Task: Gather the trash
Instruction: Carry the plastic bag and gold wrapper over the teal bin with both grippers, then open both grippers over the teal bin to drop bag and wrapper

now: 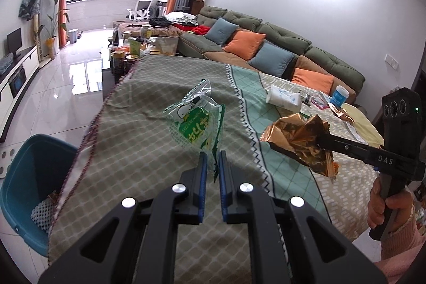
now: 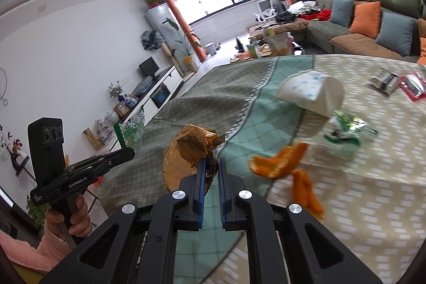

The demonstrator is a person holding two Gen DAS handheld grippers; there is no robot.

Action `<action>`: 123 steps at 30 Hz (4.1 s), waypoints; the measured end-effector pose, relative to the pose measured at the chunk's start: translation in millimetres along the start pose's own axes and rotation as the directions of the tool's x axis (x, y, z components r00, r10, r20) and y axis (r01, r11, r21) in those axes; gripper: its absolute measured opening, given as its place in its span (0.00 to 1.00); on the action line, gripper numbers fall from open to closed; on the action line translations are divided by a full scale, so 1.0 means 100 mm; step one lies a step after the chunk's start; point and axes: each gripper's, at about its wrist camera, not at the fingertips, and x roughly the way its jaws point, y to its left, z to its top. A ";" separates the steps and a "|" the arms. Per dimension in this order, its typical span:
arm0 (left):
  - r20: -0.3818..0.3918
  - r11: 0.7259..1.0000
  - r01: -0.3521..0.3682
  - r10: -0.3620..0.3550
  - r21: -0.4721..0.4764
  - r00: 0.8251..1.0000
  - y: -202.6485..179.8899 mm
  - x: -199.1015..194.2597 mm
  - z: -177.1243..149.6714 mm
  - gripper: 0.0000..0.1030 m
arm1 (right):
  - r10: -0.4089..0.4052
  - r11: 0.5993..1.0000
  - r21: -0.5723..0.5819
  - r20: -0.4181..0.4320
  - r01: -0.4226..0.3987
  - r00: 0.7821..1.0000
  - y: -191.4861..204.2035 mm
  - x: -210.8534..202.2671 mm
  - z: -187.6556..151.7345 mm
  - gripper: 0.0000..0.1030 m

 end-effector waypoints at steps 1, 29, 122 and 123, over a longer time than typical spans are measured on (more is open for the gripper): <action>0.002 1.000 -0.004 0.004 -0.004 1.000 0.03 -0.01 -0.01 0.10 | 0.005 1.000 -0.005 -0.005 -0.005 1.000 0.02 0.03 0.01 0.09; 0.041 0.985 -0.137 0.141 -0.102 0.989 0.58 -0.47 -0.21 0.10 | 0.147 0.981 -0.109 -0.123 -0.161 0.981 0.72 0.73 0.06 0.09; -0.042 0.867 -0.362 0.370 -0.342 0.928 1.73 -0.62 -0.53 0.41 | 0.168 0.936 -0.246 -0.315 -0.252 0.934 2.05 2.12 0.17 0.24; -0.031 0.872 -0.359 0.370 -0.333 0.928 1.69 -0.64 -0.51 0.43 | 0.170 0.935 -0.250 -0.307 -0.252 0.936 2.03 2.07 0.17 0.26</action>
